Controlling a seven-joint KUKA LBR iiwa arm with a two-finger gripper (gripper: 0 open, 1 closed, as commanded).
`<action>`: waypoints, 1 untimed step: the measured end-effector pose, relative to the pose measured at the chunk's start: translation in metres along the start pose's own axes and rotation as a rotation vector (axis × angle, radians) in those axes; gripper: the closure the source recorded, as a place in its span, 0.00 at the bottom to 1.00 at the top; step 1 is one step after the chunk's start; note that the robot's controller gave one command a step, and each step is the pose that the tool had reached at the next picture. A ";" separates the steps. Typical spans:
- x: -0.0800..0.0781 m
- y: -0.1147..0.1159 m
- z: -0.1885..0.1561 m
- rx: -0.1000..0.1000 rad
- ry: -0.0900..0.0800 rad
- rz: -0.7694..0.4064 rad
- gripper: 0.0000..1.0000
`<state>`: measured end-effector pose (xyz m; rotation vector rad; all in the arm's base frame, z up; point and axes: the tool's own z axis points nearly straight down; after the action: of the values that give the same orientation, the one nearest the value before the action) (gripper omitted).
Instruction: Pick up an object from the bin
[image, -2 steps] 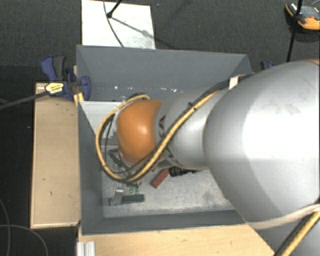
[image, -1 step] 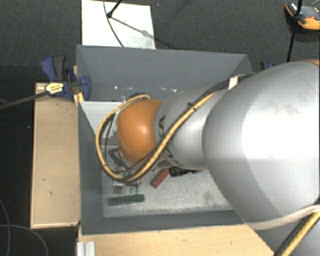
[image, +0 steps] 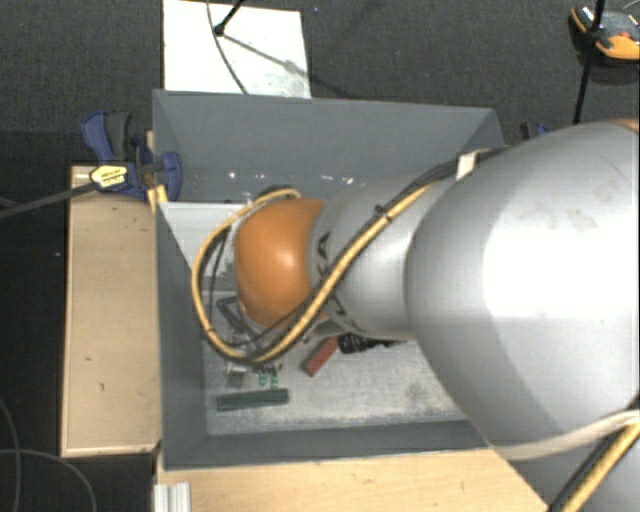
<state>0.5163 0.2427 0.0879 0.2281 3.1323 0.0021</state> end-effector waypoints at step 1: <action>-0.010 0.001 -0.053 0.003 0.005 0.002 1.00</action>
Offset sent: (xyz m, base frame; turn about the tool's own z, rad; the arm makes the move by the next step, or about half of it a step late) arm -0.0198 -0.0376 -0.0179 0.1092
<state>0.5260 0.2423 0.1411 0.2322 3.1371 -0.0020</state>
